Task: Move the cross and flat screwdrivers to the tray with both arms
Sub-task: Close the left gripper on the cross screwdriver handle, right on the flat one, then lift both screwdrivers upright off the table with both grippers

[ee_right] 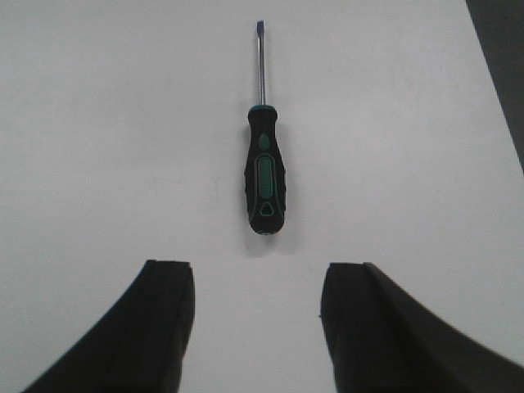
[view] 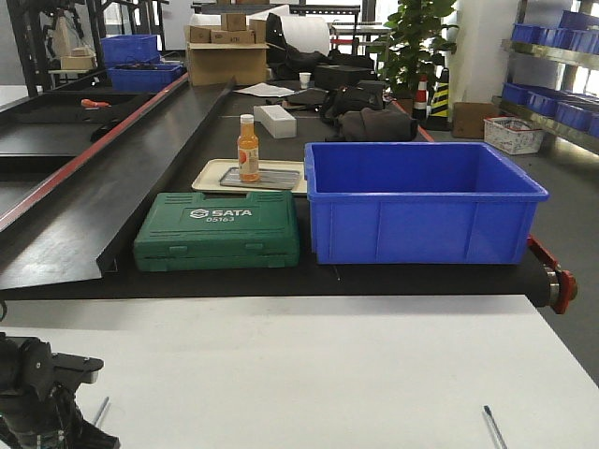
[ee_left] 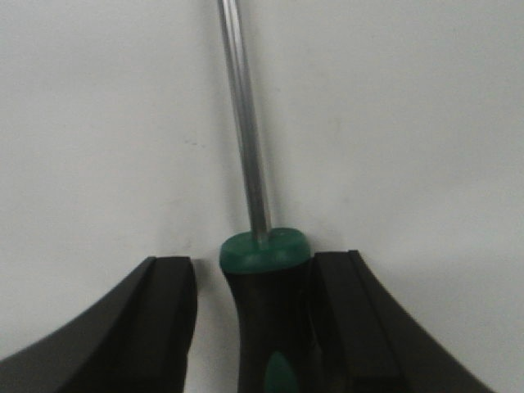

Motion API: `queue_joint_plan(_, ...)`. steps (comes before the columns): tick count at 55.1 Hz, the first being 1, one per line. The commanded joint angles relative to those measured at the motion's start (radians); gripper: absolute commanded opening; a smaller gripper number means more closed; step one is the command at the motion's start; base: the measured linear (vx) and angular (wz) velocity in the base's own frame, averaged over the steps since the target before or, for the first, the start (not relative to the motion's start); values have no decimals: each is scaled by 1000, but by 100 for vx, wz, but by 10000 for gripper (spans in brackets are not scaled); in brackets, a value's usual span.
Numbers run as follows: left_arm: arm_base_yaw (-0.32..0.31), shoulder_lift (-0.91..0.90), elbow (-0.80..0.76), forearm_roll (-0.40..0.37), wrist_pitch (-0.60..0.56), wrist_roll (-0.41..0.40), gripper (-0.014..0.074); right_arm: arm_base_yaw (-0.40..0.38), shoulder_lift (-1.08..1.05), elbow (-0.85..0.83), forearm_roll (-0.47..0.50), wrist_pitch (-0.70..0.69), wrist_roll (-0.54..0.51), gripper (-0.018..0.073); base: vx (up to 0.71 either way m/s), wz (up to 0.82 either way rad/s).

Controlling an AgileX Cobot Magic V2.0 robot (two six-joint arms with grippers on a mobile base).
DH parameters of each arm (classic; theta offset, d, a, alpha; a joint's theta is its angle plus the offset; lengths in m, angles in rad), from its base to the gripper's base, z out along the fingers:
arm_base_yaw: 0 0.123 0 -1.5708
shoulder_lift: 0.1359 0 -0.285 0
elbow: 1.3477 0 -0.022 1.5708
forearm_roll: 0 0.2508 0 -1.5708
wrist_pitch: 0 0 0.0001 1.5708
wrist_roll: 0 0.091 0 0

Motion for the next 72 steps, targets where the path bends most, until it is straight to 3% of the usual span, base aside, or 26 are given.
queue_joint_plan(1,-2,-36,-23,0,-7,0,452,-6,86,-101,-68,-7,38,444,0,0)
queue_joint_plan(10,-2,-36,-23,-5,-4,0,452,-6,317,-243,-164,23,116,444,0,0)
queue_joint_plan(32,-2,-36,-23,-5,-4,0,452,-6,857,-581,-166,71,65,444,0,0)
queue_joint_plan(72,-2,-36,-23,-5,-8,0,452,-6,1066,-622,-110,-53,24,433,0,0)
